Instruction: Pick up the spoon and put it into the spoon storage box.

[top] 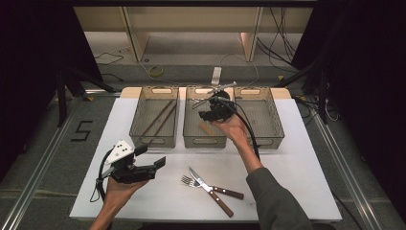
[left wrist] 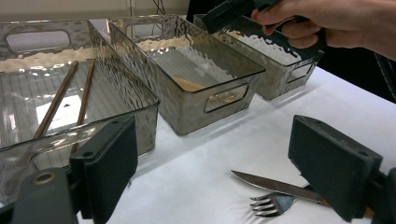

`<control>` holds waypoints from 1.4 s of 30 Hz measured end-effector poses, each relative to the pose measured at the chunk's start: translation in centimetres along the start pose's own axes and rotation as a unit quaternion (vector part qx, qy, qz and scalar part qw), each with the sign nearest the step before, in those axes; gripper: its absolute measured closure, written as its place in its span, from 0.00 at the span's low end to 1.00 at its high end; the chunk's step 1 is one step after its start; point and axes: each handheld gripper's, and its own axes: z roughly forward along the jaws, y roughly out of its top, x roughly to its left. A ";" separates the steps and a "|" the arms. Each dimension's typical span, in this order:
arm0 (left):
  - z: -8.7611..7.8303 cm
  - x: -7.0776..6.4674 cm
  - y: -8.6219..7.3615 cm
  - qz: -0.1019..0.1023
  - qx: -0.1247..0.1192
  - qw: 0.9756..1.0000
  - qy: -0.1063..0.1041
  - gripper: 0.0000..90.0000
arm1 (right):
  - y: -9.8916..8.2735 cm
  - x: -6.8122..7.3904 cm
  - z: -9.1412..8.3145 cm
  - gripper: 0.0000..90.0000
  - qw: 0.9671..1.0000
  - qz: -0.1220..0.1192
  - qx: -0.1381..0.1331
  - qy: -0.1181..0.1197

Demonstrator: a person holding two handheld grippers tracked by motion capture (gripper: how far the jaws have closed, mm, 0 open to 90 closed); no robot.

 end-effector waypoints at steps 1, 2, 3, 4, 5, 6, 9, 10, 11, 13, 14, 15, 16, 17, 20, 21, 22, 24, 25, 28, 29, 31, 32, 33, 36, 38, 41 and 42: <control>0.0 0.0 0.0 0.000 0.001 1.000 0.000 0.17 | -0.1 0.2 -0.3 0.45 1.000 -0.002 -0.001 0.002; 0.0 0.0 0.0 0.000 0.001 1.000 0.001 0.17 | -0.2 0.4 -0.6 0.44 1.000 -0.006 -0.002 0.005; 0.0 0.0 0.0 0.000 0.001 1.000 0.001 0.17 | -0.4 0.6 -1.0 0.43 1.000 -0.012 -0.001 0.008; 0.0 0.0 0.0 0.000 0.000 1.000 0.001 0.17 | -0.5 0.8 -1.3 0.41 1.000 -0.016 0.001 0.013; -0.1 0.0 0.0 0.000 0.000 1.000 0.001 0.17 | -0.7 1.0 -1.7 0.39 1.000 -0.018 0.004 0.016; -0.1 0.1 0.0 0.000 0.001 1.000 0.001 0.17 | -0.9 1.2 -2.0 0.38 1.000 -0.023 0.004 0.020; -0.1 0.1 0.0 -0.001 0.001 1.000 0.002 0.17 | -1.6 1.8 -3.1 0.35 0.999 -0.042 0.007 0.026; -0.1 0.1 0.0 -0.001 0.002 1.000 0.002 0.17 | -1.9 2.0 -3.4 0.34 0.998 -0.045 0.010 0.031; -0.1 0.0 0.0 0.001 0.003 1.000 0.002 0.17 | -2.2 2.2 -3.7 0.33 0.998 -0.047 0.012 0.037; -0.1 0.0 -0.1 0.002 0.003 1.000 0.002 0.17 | -3.0 2.8 -4.2 0.33 0.997 -0.056 0.019 0.043; -0.1 0.0 -0.1 0.003 0.004 1.000 0.002 0.17 | -3.4 3.1 -4.5 0.32 0.997 -0.061 0.021 0.045; -0.1 0.0 -0.1 0.004 0.003 1.000 0.003 0.17 | -3.7 3.3 -4.7 0.32 0.997 -0.064 0.021 0.048; -0.1 0.0 0.0 0.004 0.004 1.000 0.002 0.17 | -4.1 3.5 -5.0 0.32 0.996 -0.065 0.020 0.052; -0.1 0.0 0.0 0.004 0.004 1.000 0.003 0.17 | -4.4 3.7 -5.3 0.32 0.996 -0.067 0.022 0.053; -0.1 0.0 -0.1 0.003 0.004 1.000 0.003 0.17 | -5.4 4.3 -6.0 0.32 0.995 -0.077 0.022 0.059; -0.1 0.0 -0.1 0.004 0.005 1.000 0.003 0.17 | -5.6 4.4 -6.3 0.32 0.995 -0.082 0.022 0.061; -0.1 0.0 -0.1 0.004 0.005 1.000 0.003 0.17 | -5.9 4.5 -6.5 0.32 0.994 -0.083 0.019 0.062; -0.1 0.0 -0.1 0.004 0.005 1.000 0.003 0.17 | -6.6 4.7 -6.9 0.32 0.994 -0.083 0.014 0.070; -0.1 0.0 -0.1 0.004 0.005 1.000 0.002 0.17 | -7.0 4.9 -7.1 0.32 0.994 -0.087 0.014 0.072; -0.1 -0.1 0.0 0.006 0.005 1.000 0.003 0.17 | -7.8 5.2 -7.8 0.32 0.992 -0.098 0.015 0.076; -0.1 -0.2 0.0 0.007 0.005 1.000 0.002 0.17 | -8.0 5.2 -8.0 0.32 0.992 -0.093 0.013 0.079; -0.1 -0.2 0.0 0.008 0.004 1.000 0.002 0.17 | -8.5 5.2 -8.3 0.32 0.992 -0.088 0.016 0.090; -0.1 -0.2 0.0 0.009 0.004 1.000 0.002 0.17 | -8.8 5.3 -8.4 0.32 0.992 -0.091 0.021 0.089; -0.1 -0.2 0.0 0.010 0.005 1.000 0.001 0.17 | -9.2 5.4 -8.5 0.32 0.991 -0.096 0.022 0.087; -0.2 -0.3 -0.1 0.013 0.005 1.000 0.001 0.17 | -9.9 5.5 -8.7 0.32 0.991 -0.105 0.033 0.080; -0.2 -0.3 0.0 0.014 0.004 1.000 0.001 0.17 | -10.3 5.3 -8.7 0.32 0.990 -0.100 0.041 0.087; -0.2 -0.3 0.0 0.014 0.003 1.000 0.002 0.17 | -10.9 5.2 -8.7 0.32 0.990 -0.102 0.050 0.085; -0.2 -0.3 0.0 0.015 0.004 1.000 0.003 0.17 | -11.1 5.3 -8.7 0.32 0.990 -0.101 0.052 0.086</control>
